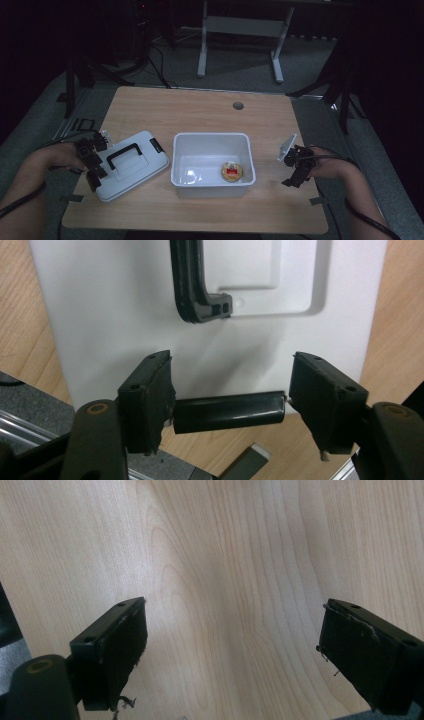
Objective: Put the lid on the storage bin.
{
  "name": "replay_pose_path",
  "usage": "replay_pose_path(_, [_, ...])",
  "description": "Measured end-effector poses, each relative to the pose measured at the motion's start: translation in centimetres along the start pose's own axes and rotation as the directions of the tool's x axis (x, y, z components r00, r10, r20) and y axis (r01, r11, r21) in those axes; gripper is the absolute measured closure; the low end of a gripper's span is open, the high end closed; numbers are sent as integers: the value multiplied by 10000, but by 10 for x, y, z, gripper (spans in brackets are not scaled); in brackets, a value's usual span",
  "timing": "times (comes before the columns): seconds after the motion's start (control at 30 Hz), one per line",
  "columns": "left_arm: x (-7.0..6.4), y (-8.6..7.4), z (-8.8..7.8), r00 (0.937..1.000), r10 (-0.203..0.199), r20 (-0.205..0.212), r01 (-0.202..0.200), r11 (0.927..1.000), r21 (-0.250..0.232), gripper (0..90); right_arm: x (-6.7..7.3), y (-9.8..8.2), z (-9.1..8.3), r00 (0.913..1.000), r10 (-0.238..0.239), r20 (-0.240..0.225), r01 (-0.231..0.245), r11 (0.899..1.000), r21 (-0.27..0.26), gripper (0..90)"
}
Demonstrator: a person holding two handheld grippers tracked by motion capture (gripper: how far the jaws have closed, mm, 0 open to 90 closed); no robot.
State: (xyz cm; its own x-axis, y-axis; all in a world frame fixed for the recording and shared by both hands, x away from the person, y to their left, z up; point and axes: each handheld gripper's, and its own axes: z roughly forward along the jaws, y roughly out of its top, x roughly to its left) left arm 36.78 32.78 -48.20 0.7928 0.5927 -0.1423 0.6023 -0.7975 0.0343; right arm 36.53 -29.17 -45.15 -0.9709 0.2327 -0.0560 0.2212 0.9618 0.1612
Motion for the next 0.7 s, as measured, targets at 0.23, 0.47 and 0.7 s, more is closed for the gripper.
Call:
replay_pose_path(0.23, [3, 8, 3, 9994, 212, -259, -212, 9998, -19, 344, 1, 0, 10, 9998, 51, -206, -50, 10000, 80, 117])
replay_pose_path(0.47, [1, 17, 2, 9973, 604, -426, -608, 9981, -86, 407, 0, 1, 14, 9995, 59, -322, -59, 10000, 1, 117])
replay_pose_path(0.7, [-2, 27, 4, 9944, 804, -692, -780, 9963, 363, 534, 1, -2, 18, 9992, 159, -372, -162, 9998, -66, 117])
